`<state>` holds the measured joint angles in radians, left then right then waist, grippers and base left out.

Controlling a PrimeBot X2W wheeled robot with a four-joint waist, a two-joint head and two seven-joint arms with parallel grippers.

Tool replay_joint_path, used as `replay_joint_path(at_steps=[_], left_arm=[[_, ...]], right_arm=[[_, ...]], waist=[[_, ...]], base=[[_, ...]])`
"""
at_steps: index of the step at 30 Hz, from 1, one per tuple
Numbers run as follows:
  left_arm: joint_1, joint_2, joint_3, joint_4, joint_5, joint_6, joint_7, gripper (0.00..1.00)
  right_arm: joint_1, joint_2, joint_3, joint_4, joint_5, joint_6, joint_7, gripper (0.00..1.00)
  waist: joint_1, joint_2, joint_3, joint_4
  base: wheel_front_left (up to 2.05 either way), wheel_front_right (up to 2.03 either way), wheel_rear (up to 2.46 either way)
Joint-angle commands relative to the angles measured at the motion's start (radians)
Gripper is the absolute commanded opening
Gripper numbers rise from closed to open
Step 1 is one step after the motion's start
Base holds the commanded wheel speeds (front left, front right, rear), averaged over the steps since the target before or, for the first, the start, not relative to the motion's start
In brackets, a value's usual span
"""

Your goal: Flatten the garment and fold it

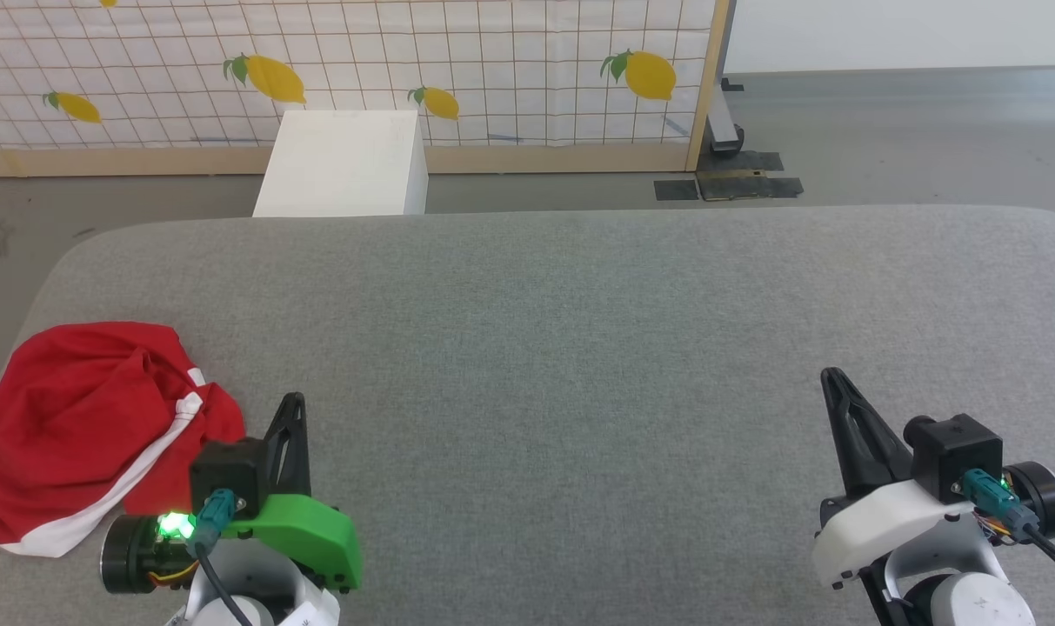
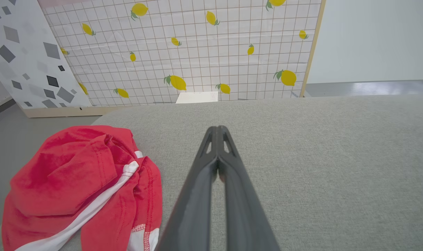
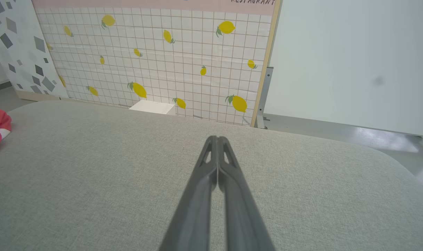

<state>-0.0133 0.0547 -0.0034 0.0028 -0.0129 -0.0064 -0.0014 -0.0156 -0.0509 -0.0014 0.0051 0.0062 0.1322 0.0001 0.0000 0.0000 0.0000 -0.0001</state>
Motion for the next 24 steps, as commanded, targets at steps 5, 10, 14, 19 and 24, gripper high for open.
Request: replay_joint_path(at_steps=[5,10,14,19,24], left_arm=[[0.013,-0.005,0.003,-0.003,0.013,0.006,0.001,0.00],[0.013,-0.005,0.003,-0.003,0.013,0.006,0.001,0.00],[0.013,-0.005,0.003,-0.003,0.013,0.006,0.001,0.00],[0.000,0.000,-0.001,0.000,-0.002,0.000,0.000,1.00],[0.000,0.000,-0.005,0.003,-0.009,0.001,-0.006,1.00]], right_arm=[[0.016,0.001,0.001,-0.005,-0.006,-0.002,0.000,0.00],[0.016,0.001,0.001,-0.005,-0.006,-0.002,0.000,0.00],[0.016,0.001,0.001,-0.005,-0.006,-0.002,0.000,0.00],[0.000,0.000,0.000,0.001,0.001,0.000,0.000,1.00],[0.003,0.000,-0.002,0.004,0.007,0.000,-0.006,1.00]], waist=[[0.0000,0.0000,0.000,0.000],[0.0000,0.0000,0.000,0.000],[0.0000,0.0000,0.000,0.000],[0.0000,0.0000,0.000,0.000],[0.0000,0.0000,0.000,0.000]], base=[[0.00,0.00,0.00],[0.00,0.00,0.00],[0.00,0.00,0.00],[0.00,0.00,0.00],[0.00,0.00,0.00]])
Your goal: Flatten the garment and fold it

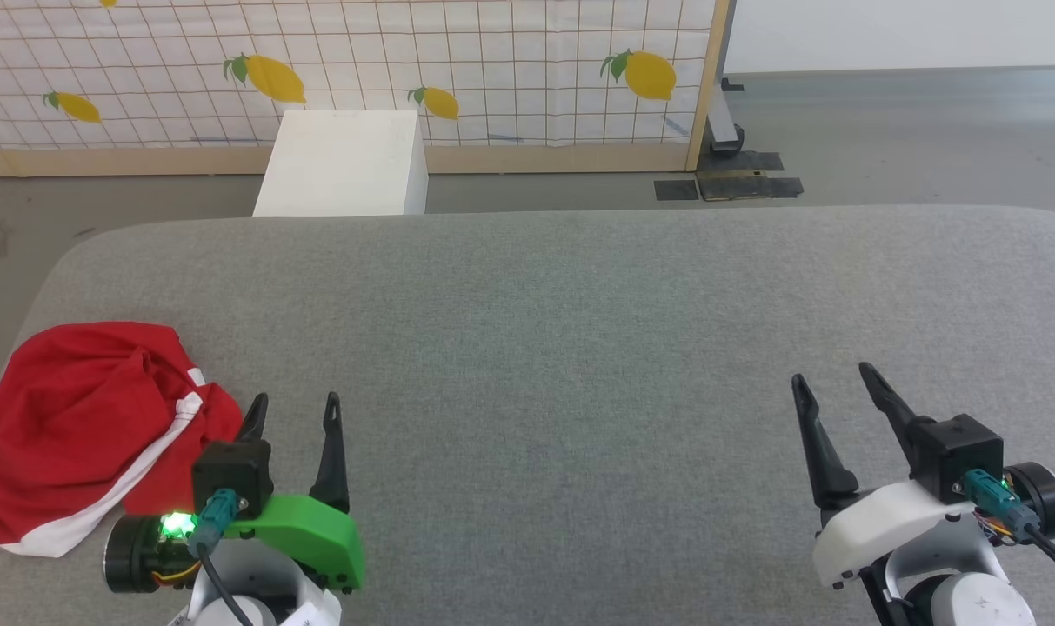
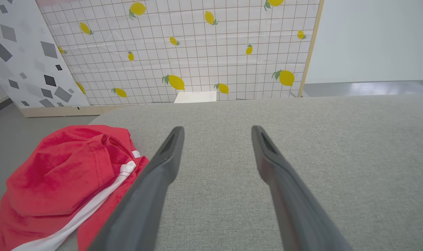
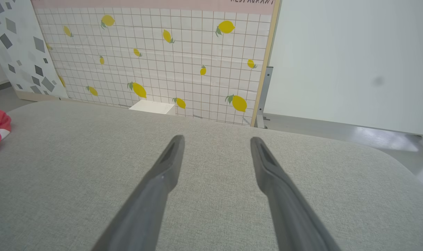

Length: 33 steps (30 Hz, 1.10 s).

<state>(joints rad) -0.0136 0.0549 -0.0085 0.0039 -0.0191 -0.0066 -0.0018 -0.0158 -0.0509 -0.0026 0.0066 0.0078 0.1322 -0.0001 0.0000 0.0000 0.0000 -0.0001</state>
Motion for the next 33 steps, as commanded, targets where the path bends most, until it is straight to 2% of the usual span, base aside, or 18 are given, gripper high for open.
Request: replay_joint_path(at_steps=[1,22,33], left_arm=[[0.000,0.000,-0.001,0.003,-0.004,0.001,-0.007,1.00],[-0.003,0.000,-0.015,0.032,-0.033,0.010,-0.051,1.00],[-0.003,0.001,-0.018,0.044,-0.050,0.018,-0.076,1.00]], right_arm=[[0.004,0.000,-0.001,0.003,0.007,0.000,-0.007,1.00],[0.014,0.000,-0.017,0.033,0.036,0.000,-0.052,1.00],[0.022,0.000,-0.021,0.048,0.042,0.000,-0.071,1.00]], waist=[[0.0000,0.0000,0.000,0.000],[0.0000,0.0000,0.000,0.003],[0.0000,0.0000,-0.007,0.039]], base=[[0.00,0.00,0.00],[0.00,0.00,0.00],[0.00,0.00,0.00]])
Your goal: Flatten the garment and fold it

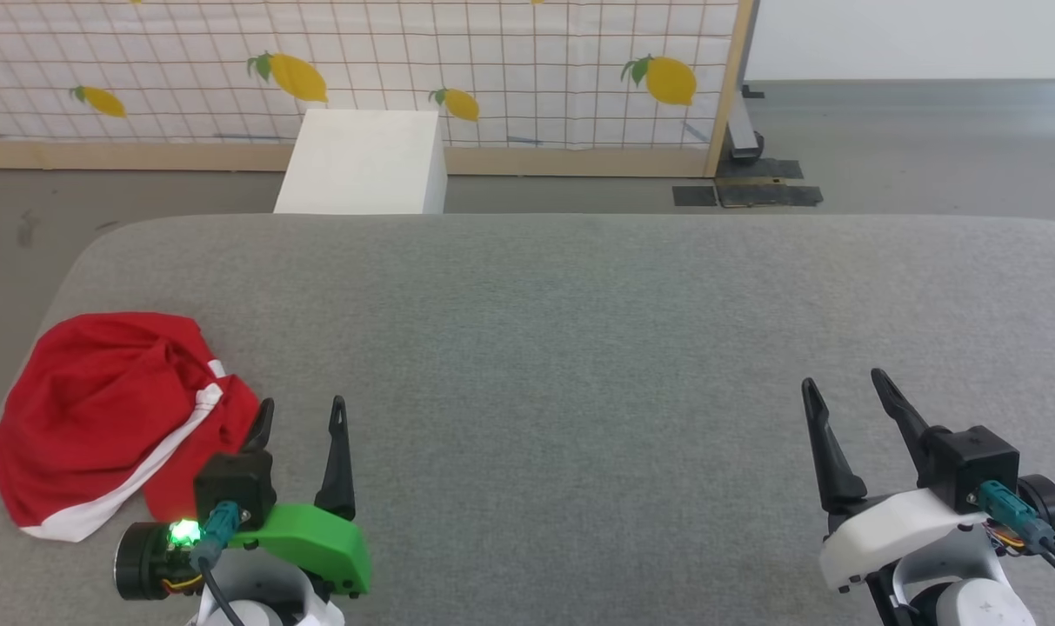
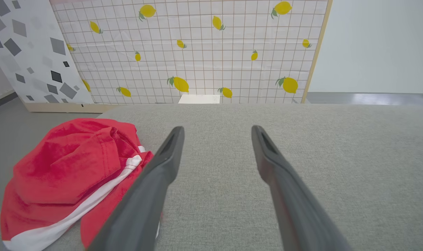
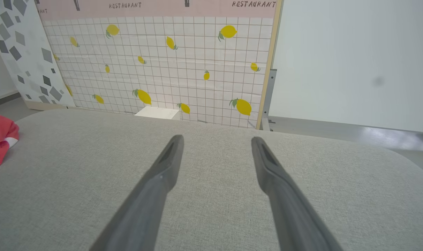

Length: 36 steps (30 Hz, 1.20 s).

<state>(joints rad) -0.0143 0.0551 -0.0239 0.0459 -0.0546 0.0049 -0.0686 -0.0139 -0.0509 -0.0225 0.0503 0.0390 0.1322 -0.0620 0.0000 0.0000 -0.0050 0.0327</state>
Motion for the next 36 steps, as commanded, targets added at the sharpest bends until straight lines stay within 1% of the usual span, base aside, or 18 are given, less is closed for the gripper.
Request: replay_joint_path(at_steps=[1,36], left_arm=[[-0.002,0.001,-0.003,0.003,-0.015,0.007,-0.011,1.00],[0.022,0.018,0.003,0.027,-0.072,0.042,-0.084,1.00]], right_arm=[[0.021,0.000,-0.002,0.006,0.012,0.000,-0.011,1.00],[0.040,0.000,0.003,0.060,0.063,-0.001,-0.074,1.00]], waist=[[0.0000,0.0000,-0.003,0.013],[0.0000,0.0000,-0.013,0.265]], base=[[0.00,0.00,0.00],[0.00,0.00,0.00]])
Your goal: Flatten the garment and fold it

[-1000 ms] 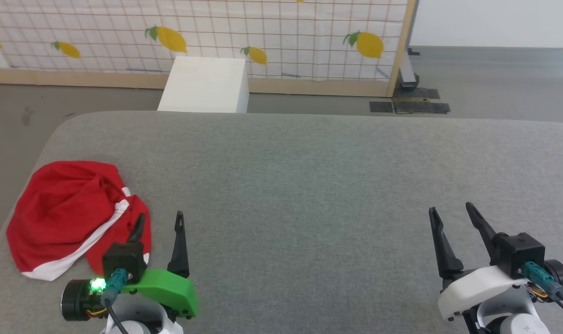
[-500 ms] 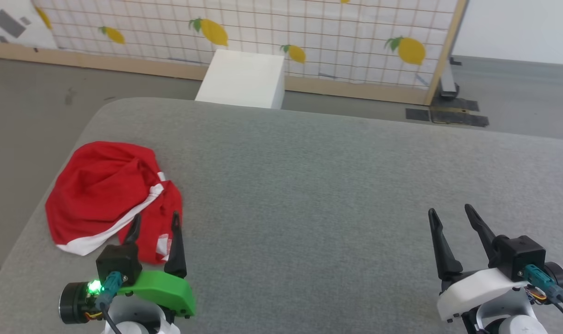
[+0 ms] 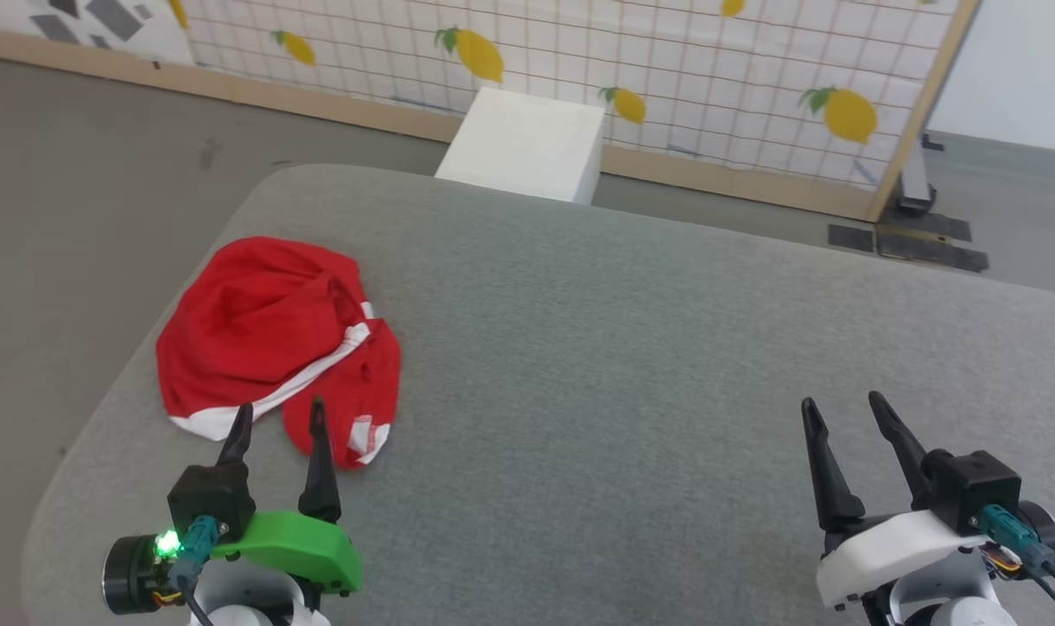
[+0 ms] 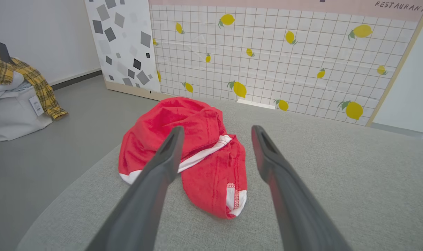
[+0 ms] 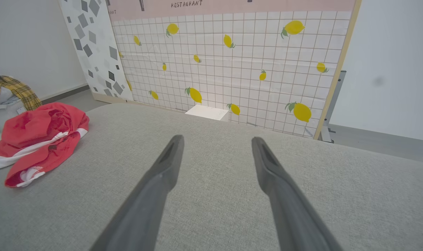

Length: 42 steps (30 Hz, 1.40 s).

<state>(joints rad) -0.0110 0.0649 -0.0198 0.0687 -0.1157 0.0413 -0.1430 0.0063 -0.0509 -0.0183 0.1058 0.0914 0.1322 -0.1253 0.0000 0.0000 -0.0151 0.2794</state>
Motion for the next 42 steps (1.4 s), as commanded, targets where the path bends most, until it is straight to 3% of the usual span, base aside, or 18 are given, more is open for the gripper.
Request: replay_joint_path(at_steps=[1,34,42], left_arm=[[0.020,0.009,-0.001,0.005,-0.012,0.006,-0.011,1.00],[0.042,0.028,-0.019,0.037,-0.078,0.043,-0.079,1.00],[-0.050,0.043,-0.009,0.076,-0.142,0.018,-0.057,1.00]], right_arm=[[0.021,0.000,-0.001,0.007,0.012,-0.001,-0.013,1.00],[0.033,0.001,0.004,0.062,0.056,-0.001,-0.081,1.00],[0.022,0.001,0.004,0.059,0.047,-0.001,-0.080,1.00]], waist=[[0.0000,0.0000,-0.003,0.025],[0.0000,0.0000,0.004,0.203],[0.0000,0.0000,0.038,0.214]], base=[[0.00,0.00,0.00],[0.00,0.00,0.00],[0.00,0.00,0.00]])
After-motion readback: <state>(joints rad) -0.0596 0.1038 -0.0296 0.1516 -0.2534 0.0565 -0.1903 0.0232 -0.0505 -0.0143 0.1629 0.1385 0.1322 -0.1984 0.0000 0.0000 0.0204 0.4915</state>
